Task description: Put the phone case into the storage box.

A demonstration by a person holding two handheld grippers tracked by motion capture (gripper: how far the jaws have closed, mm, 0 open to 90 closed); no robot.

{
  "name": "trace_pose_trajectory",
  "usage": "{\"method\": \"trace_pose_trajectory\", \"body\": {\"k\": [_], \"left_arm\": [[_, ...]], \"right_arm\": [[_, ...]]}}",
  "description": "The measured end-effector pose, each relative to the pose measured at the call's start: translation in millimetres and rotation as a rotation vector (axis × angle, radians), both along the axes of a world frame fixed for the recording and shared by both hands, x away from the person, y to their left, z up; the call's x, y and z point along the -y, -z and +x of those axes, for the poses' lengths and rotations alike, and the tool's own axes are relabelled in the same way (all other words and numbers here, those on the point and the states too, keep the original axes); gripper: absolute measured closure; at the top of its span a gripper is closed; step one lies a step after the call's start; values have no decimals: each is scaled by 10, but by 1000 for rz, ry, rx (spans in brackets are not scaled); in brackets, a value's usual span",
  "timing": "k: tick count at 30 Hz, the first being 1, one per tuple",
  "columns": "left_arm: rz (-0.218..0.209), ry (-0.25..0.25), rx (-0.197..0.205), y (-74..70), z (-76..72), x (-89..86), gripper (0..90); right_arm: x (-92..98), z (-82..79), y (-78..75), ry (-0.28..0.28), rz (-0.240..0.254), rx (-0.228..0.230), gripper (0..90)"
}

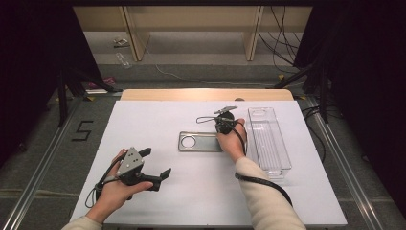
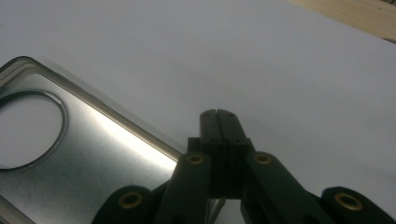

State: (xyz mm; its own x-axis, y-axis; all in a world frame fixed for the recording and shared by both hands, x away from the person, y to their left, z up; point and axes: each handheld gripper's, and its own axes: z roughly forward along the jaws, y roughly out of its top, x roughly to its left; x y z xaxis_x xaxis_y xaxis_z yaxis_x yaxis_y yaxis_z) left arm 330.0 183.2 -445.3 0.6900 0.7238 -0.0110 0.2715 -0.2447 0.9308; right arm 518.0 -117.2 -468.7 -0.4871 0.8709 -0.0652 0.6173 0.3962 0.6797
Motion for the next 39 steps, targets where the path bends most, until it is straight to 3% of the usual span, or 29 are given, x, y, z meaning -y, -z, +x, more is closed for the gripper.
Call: {"method": "trace_pose_trajectory", "body": {"k": [12,28,36,39], "left_arm": [[5,-1,-3,5,4,0,16],[5,-2,-3,5,3,-1,16],[6,0,-4,7,5,0,17],[9,-1,-5,11,9,-1,17]], "right_arm": [[3,63,43,18,-6,-30,900],[-3,-2,77,15,-27,-80,900],[3,-159,59,-7,-47,-135,900],[-14,-299,48,-40,-54,-154,900]]}}
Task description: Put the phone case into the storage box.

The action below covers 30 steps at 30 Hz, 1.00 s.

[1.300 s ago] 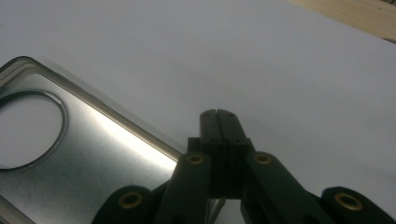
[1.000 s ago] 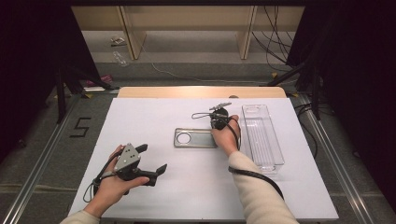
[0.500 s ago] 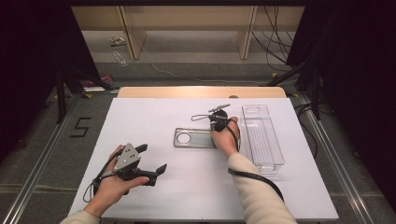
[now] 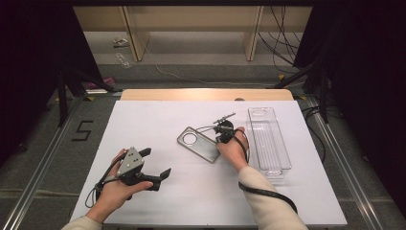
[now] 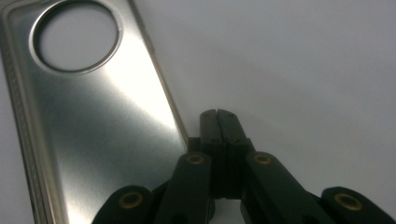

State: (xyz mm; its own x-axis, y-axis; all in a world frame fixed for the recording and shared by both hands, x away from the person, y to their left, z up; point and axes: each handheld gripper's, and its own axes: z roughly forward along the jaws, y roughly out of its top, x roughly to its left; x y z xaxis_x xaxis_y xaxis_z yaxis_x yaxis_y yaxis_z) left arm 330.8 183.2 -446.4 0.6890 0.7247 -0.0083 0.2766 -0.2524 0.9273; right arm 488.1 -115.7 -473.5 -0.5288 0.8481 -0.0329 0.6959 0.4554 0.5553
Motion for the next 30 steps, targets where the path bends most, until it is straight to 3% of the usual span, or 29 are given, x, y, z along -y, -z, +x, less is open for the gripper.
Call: {"method": "trace_pose_trajectory", "body": {"k": [16,30], "left_arm": [[5,-4,-3,6,-2,2,19],[10,-3,-5,14,-2,7,22]], "right_arm": [[-66,-482,23,-133,16,1,900],[-112,-647,58,-182,47,29,900]]}}
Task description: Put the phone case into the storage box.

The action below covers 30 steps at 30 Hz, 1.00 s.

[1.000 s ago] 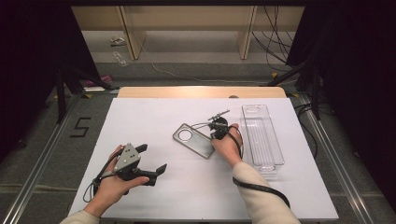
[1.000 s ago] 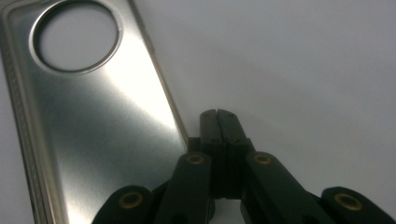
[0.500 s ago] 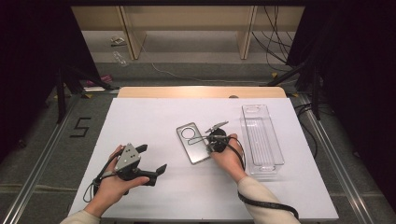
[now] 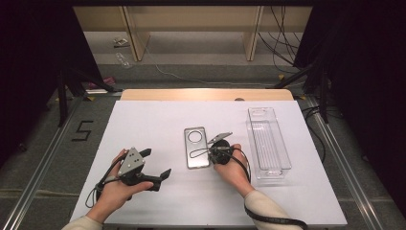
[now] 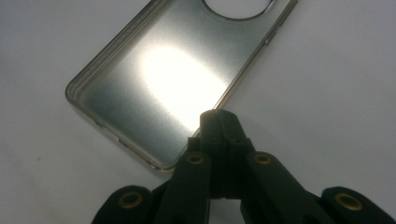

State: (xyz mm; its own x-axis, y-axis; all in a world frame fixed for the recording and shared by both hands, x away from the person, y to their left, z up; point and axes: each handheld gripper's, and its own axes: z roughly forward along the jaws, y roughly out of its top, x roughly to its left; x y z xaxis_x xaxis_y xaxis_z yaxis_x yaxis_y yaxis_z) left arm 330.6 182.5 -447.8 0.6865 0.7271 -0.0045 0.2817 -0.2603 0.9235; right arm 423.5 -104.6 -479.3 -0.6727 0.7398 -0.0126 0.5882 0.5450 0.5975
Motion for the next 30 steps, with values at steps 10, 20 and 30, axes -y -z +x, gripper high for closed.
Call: {"method": "trace_pose_trajectory", "body": {"k": [10,20,30], "left_arm": [[0,1,0,0,0,0,23],[1,2,0,0,-1,-2,24],[3,2,0,0,-2,-6,24]], "right_arm": [[-49,-53,11,-18,1,12,900],[-30,-57,0,-22,2,24,869],[123,-76,-219,-31,146,205,427]]}}
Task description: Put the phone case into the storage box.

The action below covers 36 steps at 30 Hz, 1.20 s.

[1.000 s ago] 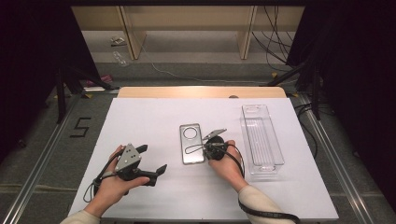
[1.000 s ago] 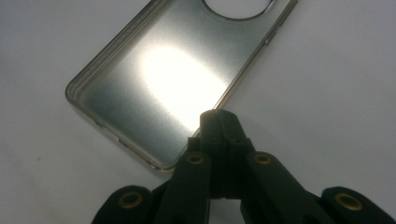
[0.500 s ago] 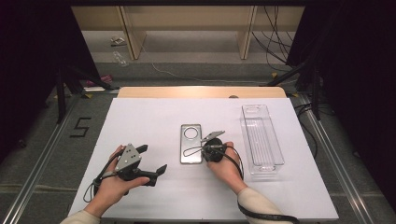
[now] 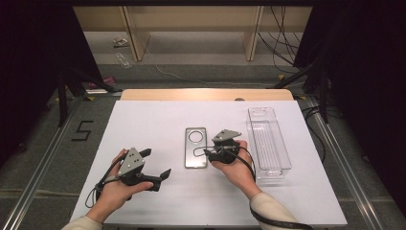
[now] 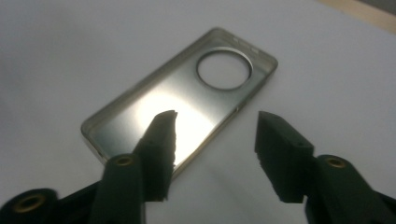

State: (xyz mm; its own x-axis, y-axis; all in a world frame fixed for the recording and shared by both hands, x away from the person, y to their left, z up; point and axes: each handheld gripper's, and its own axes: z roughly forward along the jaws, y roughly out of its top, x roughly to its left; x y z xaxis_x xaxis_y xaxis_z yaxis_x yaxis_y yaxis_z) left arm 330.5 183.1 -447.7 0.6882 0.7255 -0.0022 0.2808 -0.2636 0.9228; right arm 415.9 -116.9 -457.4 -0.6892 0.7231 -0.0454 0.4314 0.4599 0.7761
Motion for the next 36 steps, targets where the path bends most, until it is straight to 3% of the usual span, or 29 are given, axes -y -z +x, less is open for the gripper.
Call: {"method": "trace_pose_trajectory", "body": {"k": [1,2,3,4,5,6,21,24,28,36], "left_arm": [[-2,-2,1,2,0,0,24],[-1,-2,1,3,0,0,24],[-1,-2,0,3,0,0,24],[0,0,-2,2,-1,0,25],[1,0,-2,3,-2,0,25],[1,1,-2,3,-2,0,25],[7,0,-6,8,0,-3,25],[8,-1,-5,7,0,-3,26],[9,-2,-5,8,1,-4,26],[10,-1,-3,5,5,-12,27]], "right_arm": [[0,0,0,0,0,0,427],[48,-14,-21,-16,71,25,326],[48,-14,-21,-16,71,25,326],[89,-28,-37,-40,92,50,245],[89,-28,-37,-40,92,50,245],[114,-51,-52,-55,101,66,185],[199,-182,-173,-76,148,138,163],[191,-190,-192,-96,127,145,162],[155,-184,-221,-174,61,135,163],[-14,-106,-250,-294,-113,96,183]]}}
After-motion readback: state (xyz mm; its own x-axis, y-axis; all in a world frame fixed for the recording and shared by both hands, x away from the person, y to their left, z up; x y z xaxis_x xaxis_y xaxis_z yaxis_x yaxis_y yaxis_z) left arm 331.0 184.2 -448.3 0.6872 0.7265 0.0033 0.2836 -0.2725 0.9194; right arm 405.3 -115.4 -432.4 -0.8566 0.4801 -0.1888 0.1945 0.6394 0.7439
